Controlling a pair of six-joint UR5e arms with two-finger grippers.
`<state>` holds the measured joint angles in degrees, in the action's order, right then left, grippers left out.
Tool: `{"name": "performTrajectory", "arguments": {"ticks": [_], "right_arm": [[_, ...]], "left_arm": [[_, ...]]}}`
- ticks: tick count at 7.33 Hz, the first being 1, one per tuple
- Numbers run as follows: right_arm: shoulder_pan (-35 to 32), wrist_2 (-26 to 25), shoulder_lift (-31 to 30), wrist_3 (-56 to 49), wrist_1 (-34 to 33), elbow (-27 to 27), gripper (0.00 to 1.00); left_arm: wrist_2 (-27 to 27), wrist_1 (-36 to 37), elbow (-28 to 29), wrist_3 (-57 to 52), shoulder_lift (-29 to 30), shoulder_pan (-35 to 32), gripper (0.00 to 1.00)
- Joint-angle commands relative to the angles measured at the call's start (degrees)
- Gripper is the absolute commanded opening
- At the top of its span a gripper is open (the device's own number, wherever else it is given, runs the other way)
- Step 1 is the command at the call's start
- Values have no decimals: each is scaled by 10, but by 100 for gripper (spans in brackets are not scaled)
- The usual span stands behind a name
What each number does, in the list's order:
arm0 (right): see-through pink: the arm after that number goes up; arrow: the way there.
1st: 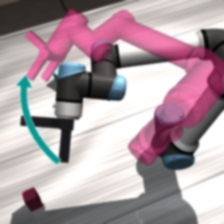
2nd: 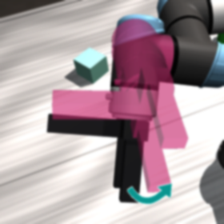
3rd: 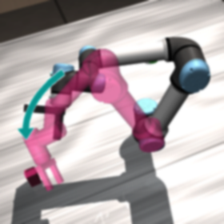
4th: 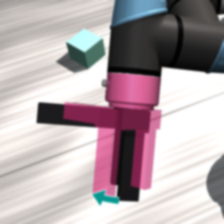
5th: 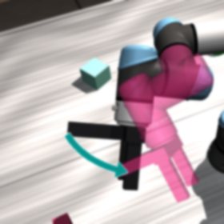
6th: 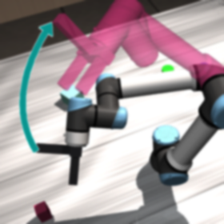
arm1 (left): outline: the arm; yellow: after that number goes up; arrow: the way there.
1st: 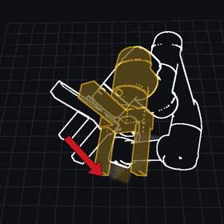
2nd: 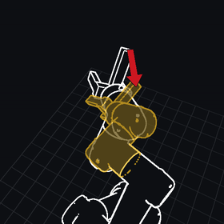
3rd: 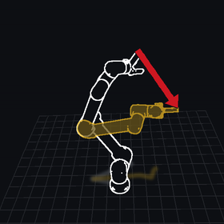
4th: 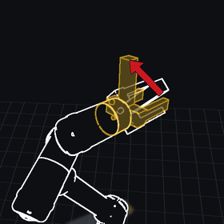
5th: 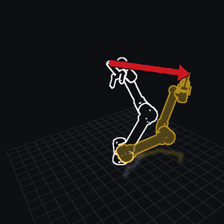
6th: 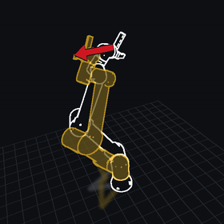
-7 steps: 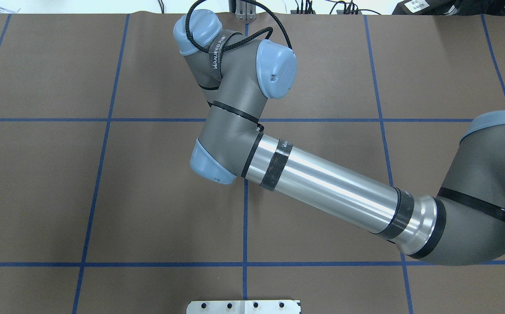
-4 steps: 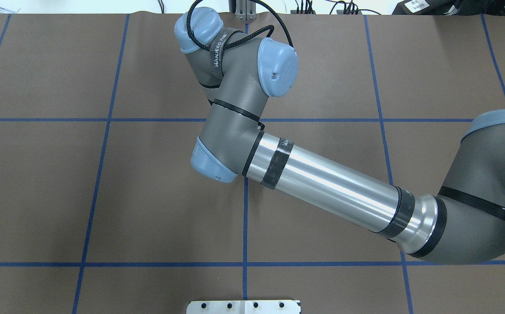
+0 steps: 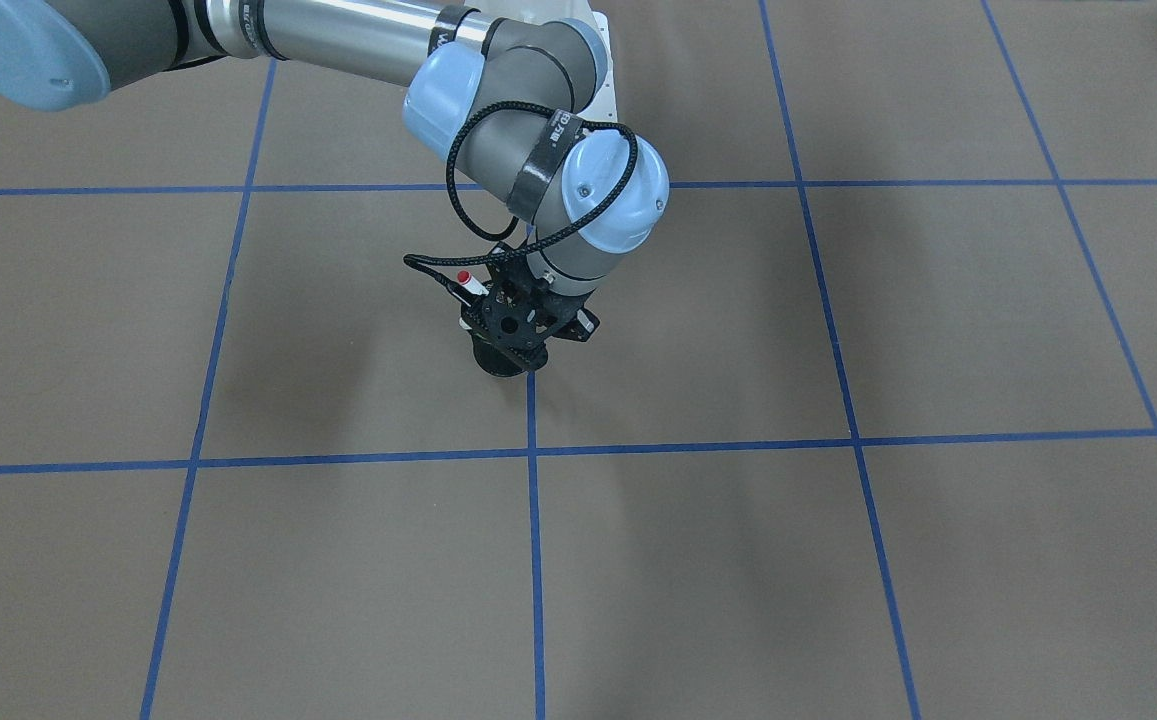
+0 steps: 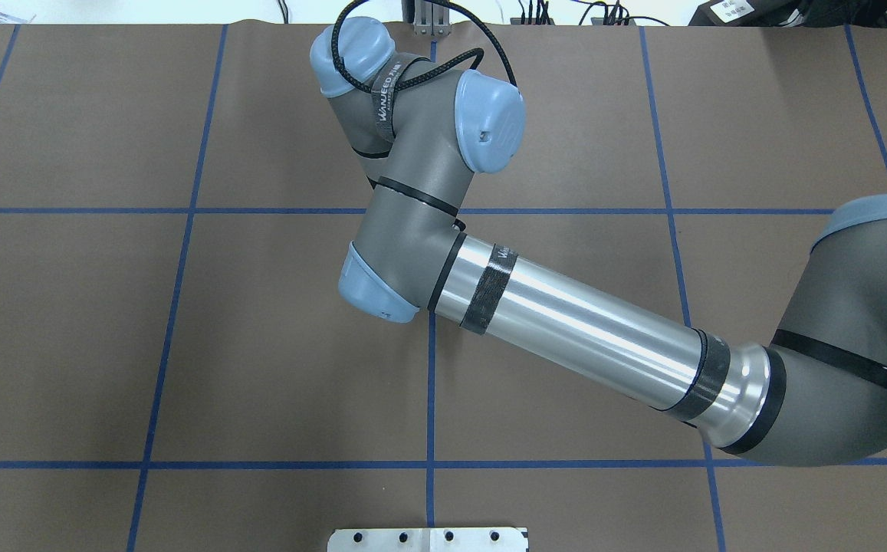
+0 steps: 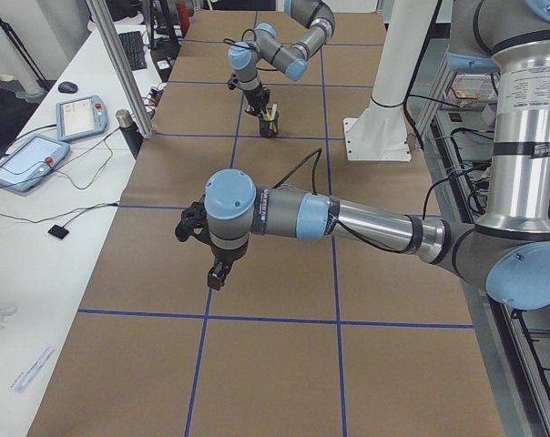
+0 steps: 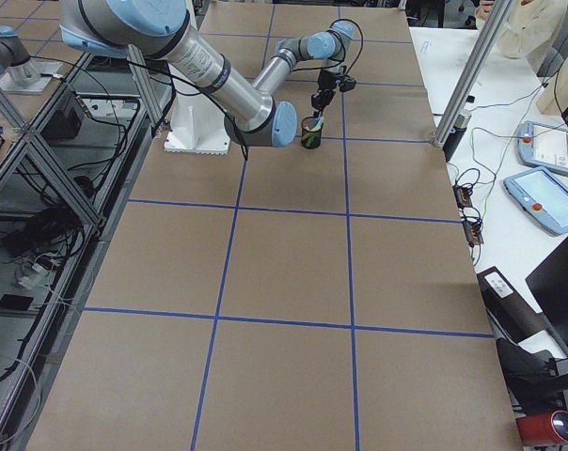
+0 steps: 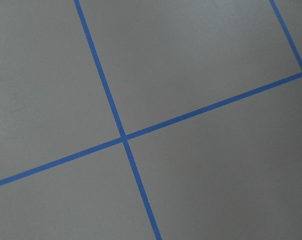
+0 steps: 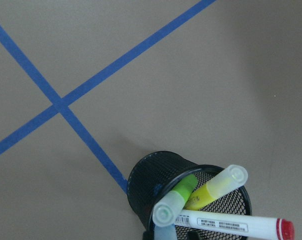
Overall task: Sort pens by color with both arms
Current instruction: 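Lower the right gripper into the cup and grasp the blue marker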
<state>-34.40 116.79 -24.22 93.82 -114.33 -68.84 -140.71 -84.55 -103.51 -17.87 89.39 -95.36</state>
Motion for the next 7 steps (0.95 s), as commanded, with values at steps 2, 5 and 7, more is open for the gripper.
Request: {"name": "performTrajectory", "arguments": {"ticks": [2,5,7], "right_arm": [[-7,12,2,-2,-30,-33,18],[-49,23,6,-63,-161,-152,19],[-90,27,8,-79,-172,-198,20]], "left_arm": [[0,0,2,0,5,3,100],[0,1,-1,58,32,35,100],[0,-1,-7,136,60,75,100]]}}
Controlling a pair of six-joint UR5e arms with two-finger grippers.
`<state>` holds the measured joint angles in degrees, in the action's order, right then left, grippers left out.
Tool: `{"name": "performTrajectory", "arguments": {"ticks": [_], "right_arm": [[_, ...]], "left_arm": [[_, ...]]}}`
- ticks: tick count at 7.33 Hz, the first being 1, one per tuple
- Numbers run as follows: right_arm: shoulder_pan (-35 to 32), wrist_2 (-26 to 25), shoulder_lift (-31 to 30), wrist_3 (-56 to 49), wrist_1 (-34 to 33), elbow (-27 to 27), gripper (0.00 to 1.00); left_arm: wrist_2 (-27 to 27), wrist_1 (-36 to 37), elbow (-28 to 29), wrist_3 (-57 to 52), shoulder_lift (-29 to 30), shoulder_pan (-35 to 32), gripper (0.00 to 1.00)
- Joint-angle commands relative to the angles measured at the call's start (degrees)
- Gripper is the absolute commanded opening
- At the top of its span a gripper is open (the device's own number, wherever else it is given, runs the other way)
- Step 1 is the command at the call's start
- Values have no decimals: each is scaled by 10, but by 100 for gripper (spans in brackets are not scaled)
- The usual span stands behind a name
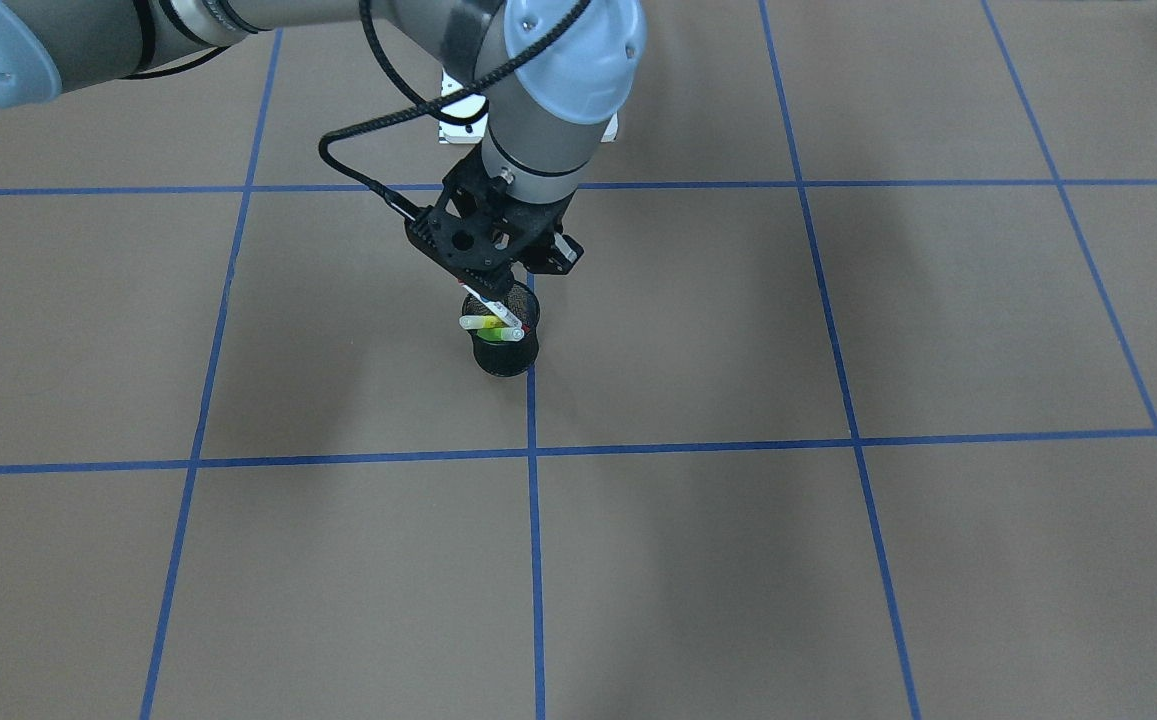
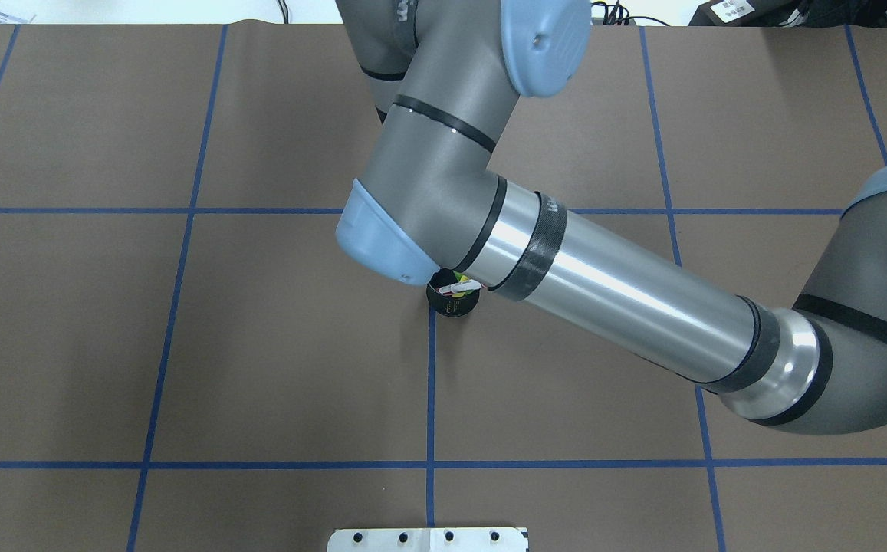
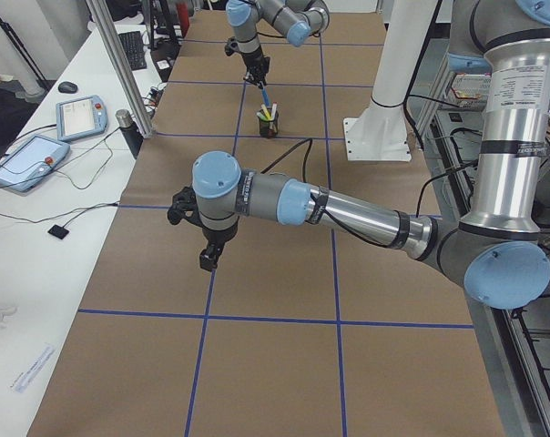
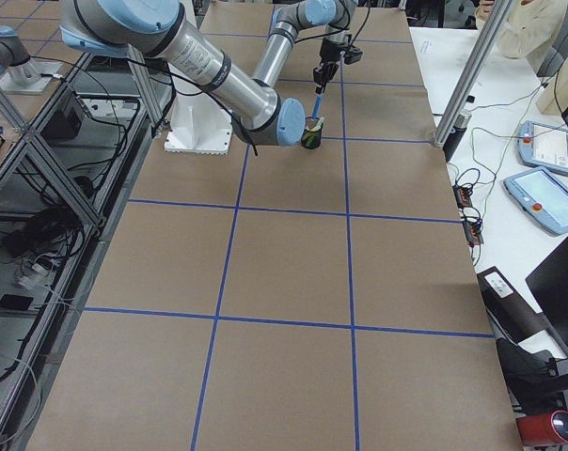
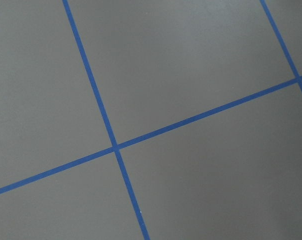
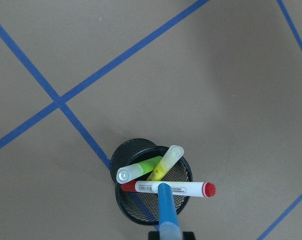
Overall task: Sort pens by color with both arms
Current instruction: 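Lift the blue marker and set it down farther from the robot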
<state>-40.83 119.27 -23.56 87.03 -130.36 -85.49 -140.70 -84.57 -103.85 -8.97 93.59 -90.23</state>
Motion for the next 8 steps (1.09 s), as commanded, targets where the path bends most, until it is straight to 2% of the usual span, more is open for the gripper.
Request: {"name": "performTrajectory", "arguments": {"ticks": [1,2,3,5,7,8], "right_arm": [[-44,-7,5,-34,-11,-51,20],[-64,-47,4,-82,-2,-54,23],[-80,-91,-7,-121,51,-45,23],[-101,-120,-67,-154,244,-5,24],[-99,-145,-80,-153,372,63,24],[-91,-178,-100,-153,434,80,23]], "left_arm": [[0,-2,-4,100,39,46,100],[-1,-2,-14,158,59,75,100],[-1,-2,-41,225,68,107,100],[0,-16,-63,361,104,179,100],[4,-41,-62,482,151,231,100],[6,-41,-61,512,165,251,100]]}}
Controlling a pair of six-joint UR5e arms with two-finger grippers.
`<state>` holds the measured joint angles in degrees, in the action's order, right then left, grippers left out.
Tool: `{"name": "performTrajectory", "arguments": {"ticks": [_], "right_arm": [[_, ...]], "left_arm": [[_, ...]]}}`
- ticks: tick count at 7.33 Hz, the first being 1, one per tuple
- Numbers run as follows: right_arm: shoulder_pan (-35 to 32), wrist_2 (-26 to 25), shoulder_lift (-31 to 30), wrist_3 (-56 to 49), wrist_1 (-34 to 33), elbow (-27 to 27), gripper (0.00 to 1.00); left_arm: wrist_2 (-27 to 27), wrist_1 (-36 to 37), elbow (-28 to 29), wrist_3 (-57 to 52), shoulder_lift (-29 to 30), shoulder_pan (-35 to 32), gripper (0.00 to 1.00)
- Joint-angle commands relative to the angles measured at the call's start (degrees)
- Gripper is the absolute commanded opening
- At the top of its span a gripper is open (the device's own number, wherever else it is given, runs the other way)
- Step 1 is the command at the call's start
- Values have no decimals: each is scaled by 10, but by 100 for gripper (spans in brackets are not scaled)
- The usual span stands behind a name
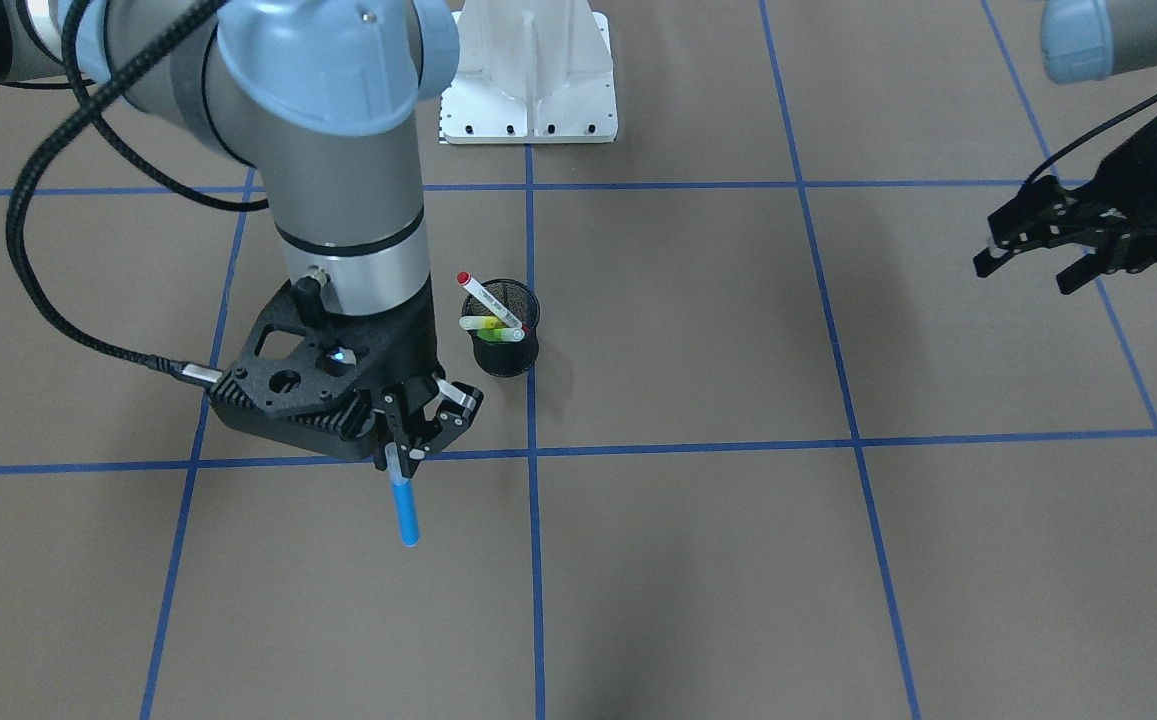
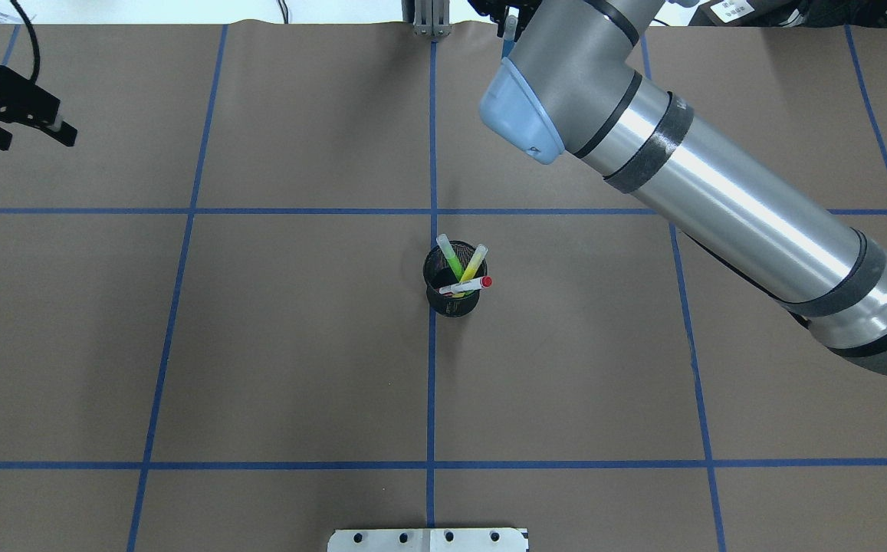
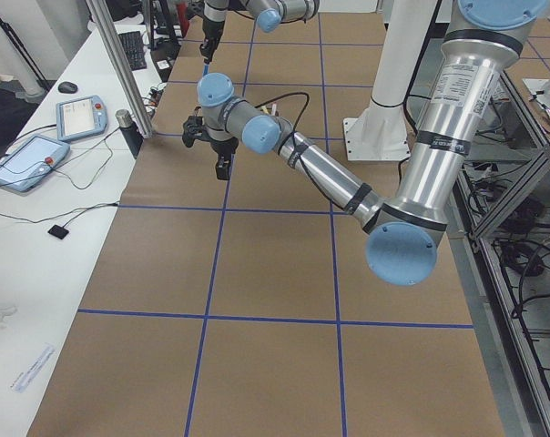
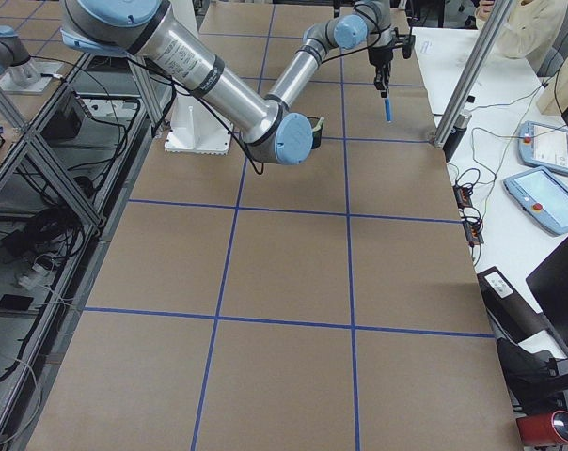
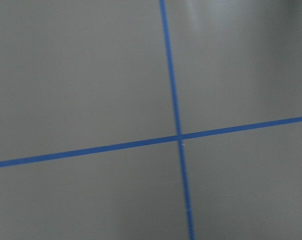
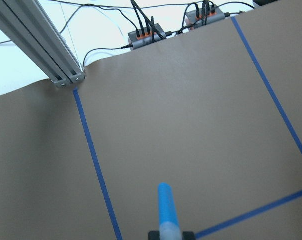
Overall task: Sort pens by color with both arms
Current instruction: 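Lift the blue marker and set it down farther from the robot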
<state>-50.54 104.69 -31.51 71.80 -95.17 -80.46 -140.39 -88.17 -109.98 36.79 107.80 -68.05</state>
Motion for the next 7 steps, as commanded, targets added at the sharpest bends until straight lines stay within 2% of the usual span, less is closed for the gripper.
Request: {"name": "performTrajectory", "arguments": {"ticks": [1,2,3,5,7], "right_arm": [[18,-82,-39,-5,139,46,23],[38,-116,-45,-8,184,70,24],[63,-171,-59,-6,203,75,24],[92,-220,-75,-3,208,76,25],[105,-237,-105,-3,268,77,26]], "left_arm": [[3,-5,4,85,45,48,100],[5,-5,8,116,67,67,100],[11,-5,13,141,86,80,100],[42,-5,35,180,122,113,100],[45,-6,35,186,126,118,100]]}}
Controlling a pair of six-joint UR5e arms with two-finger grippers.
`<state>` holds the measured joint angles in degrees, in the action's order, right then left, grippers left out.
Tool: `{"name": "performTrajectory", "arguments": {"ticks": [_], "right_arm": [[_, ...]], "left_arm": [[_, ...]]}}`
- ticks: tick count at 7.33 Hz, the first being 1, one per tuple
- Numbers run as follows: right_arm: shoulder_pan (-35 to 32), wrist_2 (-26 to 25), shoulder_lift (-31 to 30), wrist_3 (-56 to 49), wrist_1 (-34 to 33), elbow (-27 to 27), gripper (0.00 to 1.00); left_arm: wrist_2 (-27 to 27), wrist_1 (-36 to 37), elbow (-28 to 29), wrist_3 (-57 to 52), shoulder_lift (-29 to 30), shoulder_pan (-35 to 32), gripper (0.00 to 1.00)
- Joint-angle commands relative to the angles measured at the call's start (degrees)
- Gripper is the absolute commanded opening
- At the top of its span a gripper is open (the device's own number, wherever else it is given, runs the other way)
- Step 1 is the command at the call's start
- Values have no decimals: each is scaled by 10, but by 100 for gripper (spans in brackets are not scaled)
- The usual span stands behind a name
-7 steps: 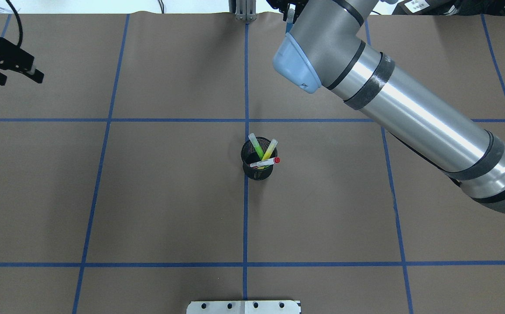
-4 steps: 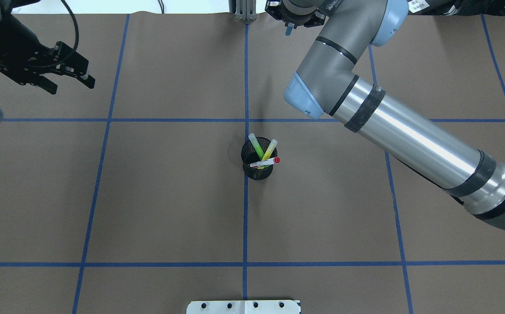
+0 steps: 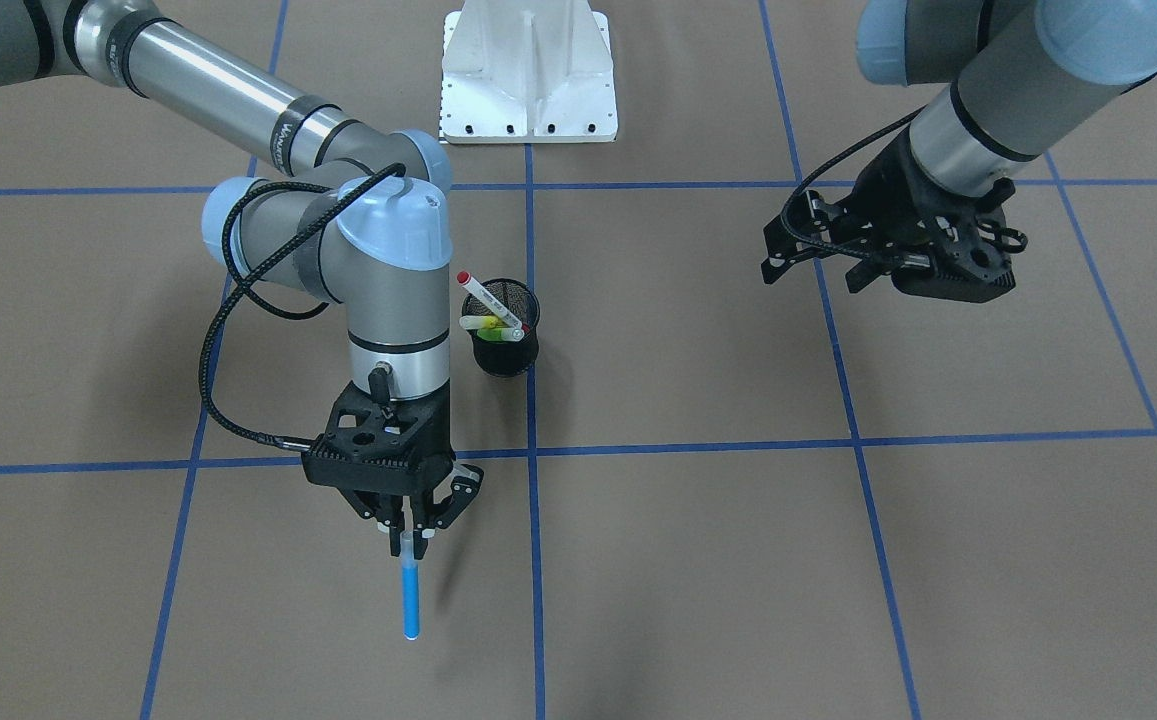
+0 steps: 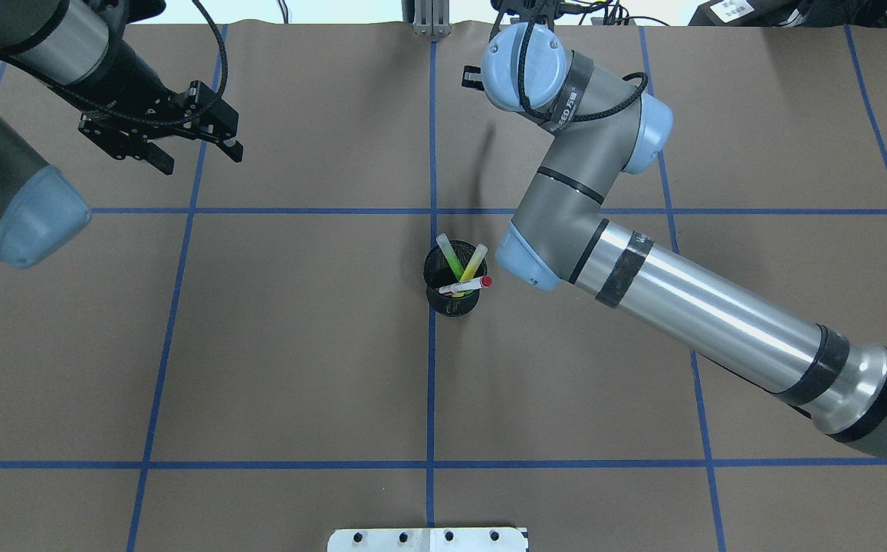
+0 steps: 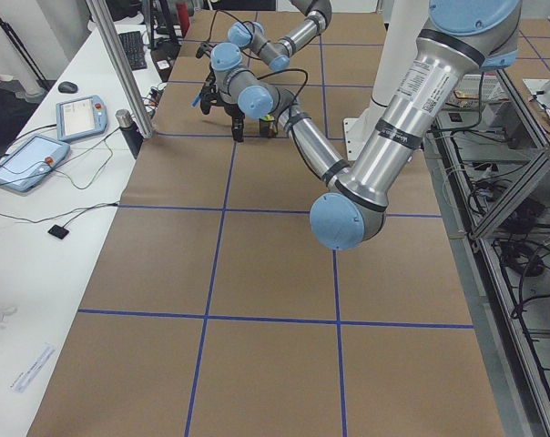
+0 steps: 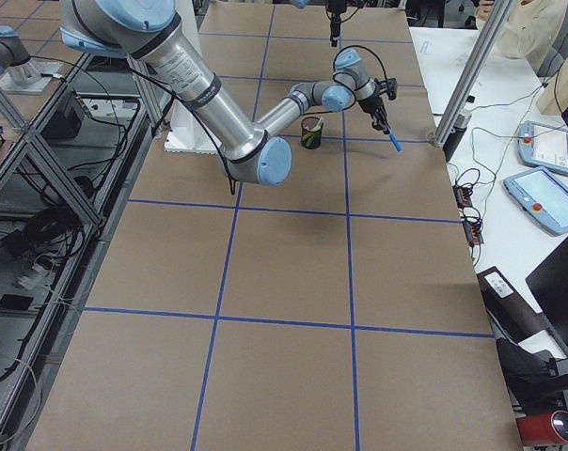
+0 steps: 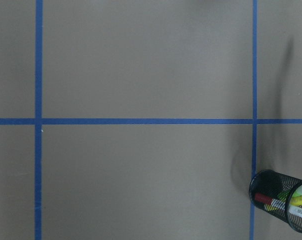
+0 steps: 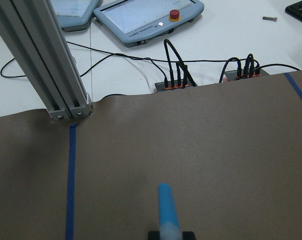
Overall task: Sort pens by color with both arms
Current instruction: 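Lift the blue marker and set it down farther from the robot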
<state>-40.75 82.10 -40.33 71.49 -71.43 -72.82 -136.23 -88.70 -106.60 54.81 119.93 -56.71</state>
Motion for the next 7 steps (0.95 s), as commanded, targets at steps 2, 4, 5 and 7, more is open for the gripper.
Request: {"name": "performTrajectory", "arguments": {"ticks": [2,4,5,7], "right_arm": [[13,-8,-22,-2,32,0,29],[0,57,-22,-6,30,-14,58],[-14,125,-42,-8,29,-40,70],[-74,258,-111,-61,12,-114,73]], "left_arm": [[4,-1,14,6,14,6,100],[4,-1,13,13,20,8,100],[7,-1,13,17,26,11,100],[68,-2,10,75,60,60,100]]}}
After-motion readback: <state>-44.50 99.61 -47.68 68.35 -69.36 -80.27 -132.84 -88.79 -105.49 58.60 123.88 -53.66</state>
